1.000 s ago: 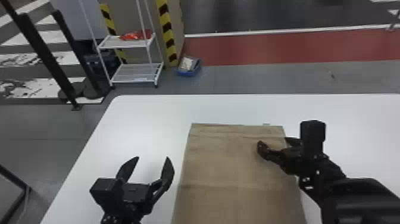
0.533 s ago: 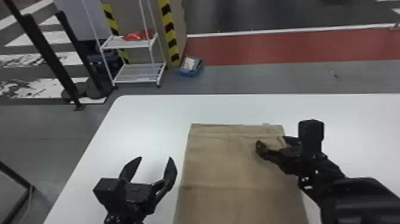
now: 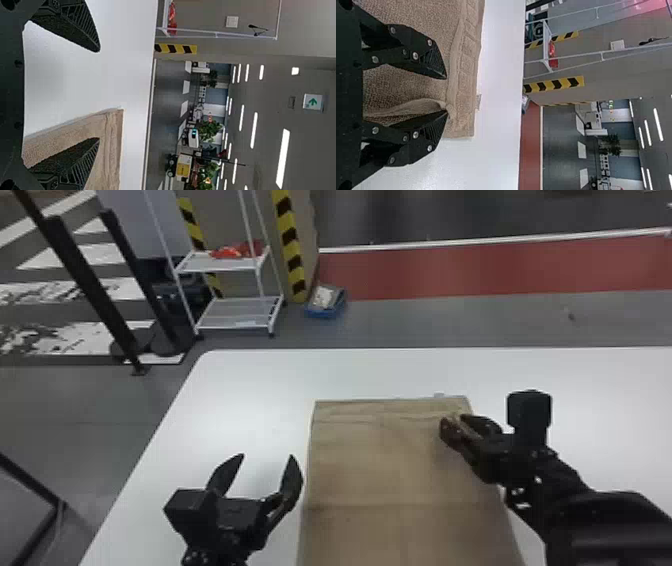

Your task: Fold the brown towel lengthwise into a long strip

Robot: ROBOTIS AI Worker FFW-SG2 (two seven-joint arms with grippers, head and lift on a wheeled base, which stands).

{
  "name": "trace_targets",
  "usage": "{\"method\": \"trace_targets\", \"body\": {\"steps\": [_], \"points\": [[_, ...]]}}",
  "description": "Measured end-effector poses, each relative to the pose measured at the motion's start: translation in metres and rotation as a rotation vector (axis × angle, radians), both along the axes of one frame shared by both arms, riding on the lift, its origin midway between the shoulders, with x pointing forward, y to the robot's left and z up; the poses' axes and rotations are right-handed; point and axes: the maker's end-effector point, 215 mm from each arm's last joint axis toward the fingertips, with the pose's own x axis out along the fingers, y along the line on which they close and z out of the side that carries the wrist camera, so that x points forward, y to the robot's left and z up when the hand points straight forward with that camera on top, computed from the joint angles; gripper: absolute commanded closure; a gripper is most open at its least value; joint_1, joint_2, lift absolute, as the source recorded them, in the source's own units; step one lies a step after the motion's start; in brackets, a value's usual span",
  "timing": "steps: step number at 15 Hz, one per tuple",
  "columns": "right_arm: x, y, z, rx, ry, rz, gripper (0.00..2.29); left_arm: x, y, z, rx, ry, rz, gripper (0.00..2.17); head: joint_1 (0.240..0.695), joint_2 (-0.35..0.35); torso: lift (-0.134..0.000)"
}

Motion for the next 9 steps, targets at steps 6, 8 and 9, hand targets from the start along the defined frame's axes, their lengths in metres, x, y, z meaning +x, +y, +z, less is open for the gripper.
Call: {"method": "trace_targets", "body": {"steps": [6,8,9], "points": [[-0.003,0.001,0.002,0.004,-0.004,0.003,1.36,0.000,-0.001,0.001,-0.001,-0.002,-0.003,0.08,0.695,0.175,-0.116],[-0.012,0.008,0.021,0.027,-0.038,0.025,1.36,0.000,0.000,0.005,0.001,-0.009,-0.003,0.08,0.695,0.180,-0.116],[-0.020,0.016,0.033,0.042,-0.060,0.047,1.36,0.001,0.001,0.007,0.003,-0.013,-0.001,0.08,0.695,0.197,-0.116]]}}
